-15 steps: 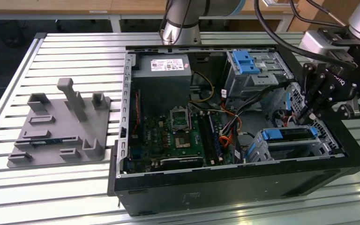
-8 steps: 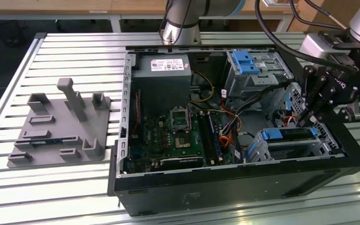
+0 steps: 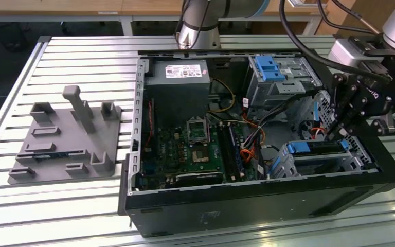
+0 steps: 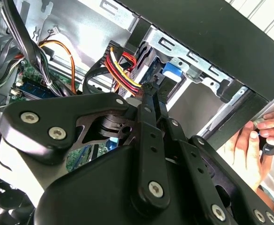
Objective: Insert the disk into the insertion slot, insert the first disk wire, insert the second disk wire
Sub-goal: 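Insert the first disk wire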
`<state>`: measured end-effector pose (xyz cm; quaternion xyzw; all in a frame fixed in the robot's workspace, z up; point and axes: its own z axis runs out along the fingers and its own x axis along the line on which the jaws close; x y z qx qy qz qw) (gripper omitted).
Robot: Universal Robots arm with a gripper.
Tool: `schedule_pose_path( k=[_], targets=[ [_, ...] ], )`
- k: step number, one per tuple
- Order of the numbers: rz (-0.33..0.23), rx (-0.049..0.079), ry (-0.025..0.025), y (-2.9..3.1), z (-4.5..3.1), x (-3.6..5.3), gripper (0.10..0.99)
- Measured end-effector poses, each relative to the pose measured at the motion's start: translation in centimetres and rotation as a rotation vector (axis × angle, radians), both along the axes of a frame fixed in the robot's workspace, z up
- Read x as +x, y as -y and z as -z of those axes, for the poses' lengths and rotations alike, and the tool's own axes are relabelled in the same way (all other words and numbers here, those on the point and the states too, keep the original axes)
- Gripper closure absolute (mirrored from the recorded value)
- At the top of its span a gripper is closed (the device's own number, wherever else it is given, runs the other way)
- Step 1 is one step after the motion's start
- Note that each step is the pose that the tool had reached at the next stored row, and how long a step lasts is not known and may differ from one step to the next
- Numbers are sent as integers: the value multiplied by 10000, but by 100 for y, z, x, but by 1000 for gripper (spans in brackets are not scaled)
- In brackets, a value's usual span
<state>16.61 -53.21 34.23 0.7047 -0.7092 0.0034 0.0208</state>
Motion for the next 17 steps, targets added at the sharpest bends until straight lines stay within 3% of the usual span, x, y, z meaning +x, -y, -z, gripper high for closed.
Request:
schedule_pose_path(
  k=[8, 17],
  targets=[
    [1, 2, -7, 1, 17, 0, 922],
    [-7, 0, -48, 1, 39, 5, 922]
  ],
)
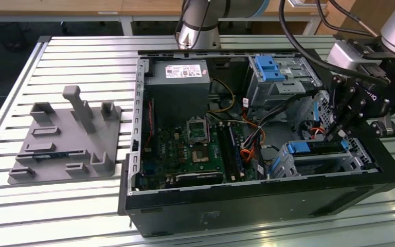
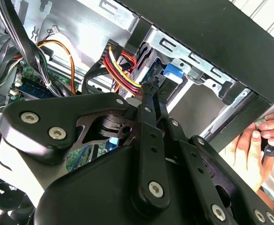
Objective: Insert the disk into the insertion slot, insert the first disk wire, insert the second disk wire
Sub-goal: 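Insert the first disk wire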
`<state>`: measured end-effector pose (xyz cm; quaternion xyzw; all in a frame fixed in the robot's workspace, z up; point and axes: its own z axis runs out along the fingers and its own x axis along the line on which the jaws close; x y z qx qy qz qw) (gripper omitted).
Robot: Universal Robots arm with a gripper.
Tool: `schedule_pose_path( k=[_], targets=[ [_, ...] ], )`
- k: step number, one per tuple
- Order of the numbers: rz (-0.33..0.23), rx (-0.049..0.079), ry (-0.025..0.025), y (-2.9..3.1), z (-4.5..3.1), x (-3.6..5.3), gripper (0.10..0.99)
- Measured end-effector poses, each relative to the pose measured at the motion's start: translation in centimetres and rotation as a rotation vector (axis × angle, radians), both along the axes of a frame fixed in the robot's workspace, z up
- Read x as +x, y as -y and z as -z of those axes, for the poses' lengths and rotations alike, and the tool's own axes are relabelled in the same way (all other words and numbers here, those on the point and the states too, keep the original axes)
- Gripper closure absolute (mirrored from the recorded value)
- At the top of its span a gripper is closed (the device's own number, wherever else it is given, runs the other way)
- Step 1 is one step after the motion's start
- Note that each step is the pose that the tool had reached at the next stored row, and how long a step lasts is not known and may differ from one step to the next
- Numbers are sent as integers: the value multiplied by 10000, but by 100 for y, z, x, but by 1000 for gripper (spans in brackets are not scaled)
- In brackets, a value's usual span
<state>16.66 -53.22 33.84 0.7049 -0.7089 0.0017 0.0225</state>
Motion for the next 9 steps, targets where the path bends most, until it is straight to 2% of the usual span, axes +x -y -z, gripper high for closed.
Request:
schedule_pose_path(
  k=[9],
  targets=[
    [-1, 1, -1, 0, 15, 5, 922]
  ],
)
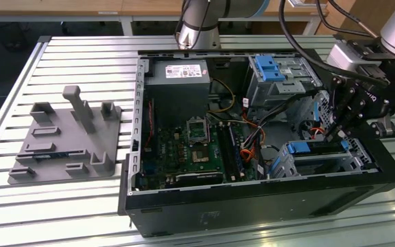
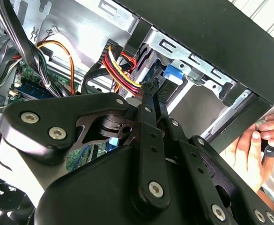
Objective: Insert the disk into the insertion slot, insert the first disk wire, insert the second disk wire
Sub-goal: 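Insert the first disk wire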
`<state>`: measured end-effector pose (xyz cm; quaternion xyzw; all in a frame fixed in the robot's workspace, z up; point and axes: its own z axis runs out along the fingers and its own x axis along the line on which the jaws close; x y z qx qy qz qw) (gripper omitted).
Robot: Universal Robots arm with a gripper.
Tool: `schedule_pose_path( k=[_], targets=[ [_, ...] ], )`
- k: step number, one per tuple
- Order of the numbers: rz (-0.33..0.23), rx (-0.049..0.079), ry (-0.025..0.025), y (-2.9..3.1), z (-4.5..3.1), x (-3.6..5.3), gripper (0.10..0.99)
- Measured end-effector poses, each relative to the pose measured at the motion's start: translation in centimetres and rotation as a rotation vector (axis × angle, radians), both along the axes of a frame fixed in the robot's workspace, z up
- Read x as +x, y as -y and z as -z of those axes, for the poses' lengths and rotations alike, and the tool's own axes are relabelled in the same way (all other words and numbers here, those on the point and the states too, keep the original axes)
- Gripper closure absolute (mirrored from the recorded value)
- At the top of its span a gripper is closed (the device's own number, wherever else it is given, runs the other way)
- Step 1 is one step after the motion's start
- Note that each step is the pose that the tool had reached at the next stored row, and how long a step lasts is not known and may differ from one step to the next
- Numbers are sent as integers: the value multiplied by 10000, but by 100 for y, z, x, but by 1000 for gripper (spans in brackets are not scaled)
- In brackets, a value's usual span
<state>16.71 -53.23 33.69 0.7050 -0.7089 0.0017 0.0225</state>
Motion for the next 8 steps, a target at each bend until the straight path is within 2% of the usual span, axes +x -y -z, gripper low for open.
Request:
schedule_pose_path(
  k=[8],
  targets=[
    [-1, 0, -1, 7, 18, 0, 922]
  ],
)
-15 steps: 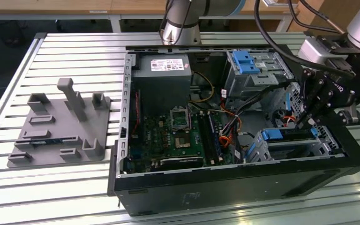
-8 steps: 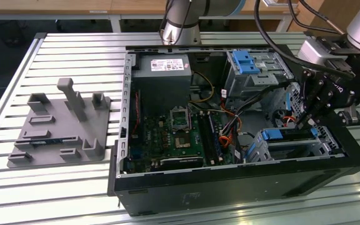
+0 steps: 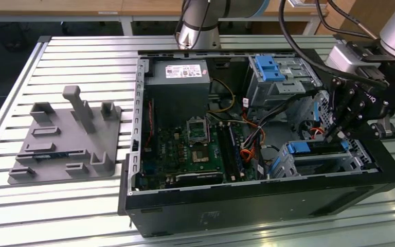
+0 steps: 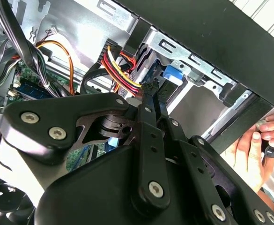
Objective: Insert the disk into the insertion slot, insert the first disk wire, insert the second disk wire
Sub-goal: 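Insert the first disk wire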
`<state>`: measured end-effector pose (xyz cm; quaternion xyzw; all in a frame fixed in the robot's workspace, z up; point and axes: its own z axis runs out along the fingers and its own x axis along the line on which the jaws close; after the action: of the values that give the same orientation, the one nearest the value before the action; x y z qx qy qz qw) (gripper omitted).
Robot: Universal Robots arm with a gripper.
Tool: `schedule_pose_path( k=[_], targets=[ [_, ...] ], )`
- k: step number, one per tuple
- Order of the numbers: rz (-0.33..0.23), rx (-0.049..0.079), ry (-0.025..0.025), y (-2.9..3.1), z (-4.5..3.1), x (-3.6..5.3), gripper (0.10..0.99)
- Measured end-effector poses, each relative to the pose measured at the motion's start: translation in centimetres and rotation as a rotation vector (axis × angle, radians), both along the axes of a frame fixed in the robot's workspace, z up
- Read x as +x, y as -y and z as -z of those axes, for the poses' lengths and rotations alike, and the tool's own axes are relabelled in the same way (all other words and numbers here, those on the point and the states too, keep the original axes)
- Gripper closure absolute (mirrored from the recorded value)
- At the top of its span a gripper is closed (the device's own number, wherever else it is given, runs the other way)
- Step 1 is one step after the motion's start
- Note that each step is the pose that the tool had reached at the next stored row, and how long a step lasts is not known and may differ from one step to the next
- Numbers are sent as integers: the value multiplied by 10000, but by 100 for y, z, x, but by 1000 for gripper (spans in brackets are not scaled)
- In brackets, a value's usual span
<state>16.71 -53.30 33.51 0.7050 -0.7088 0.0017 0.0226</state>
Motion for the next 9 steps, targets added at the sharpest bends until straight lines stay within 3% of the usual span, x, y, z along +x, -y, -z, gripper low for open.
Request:
schedule_pose_path(
  k=[9],
  targets=[
    [1, 2, -9, 2, 24, 1, 922]
  ],
)
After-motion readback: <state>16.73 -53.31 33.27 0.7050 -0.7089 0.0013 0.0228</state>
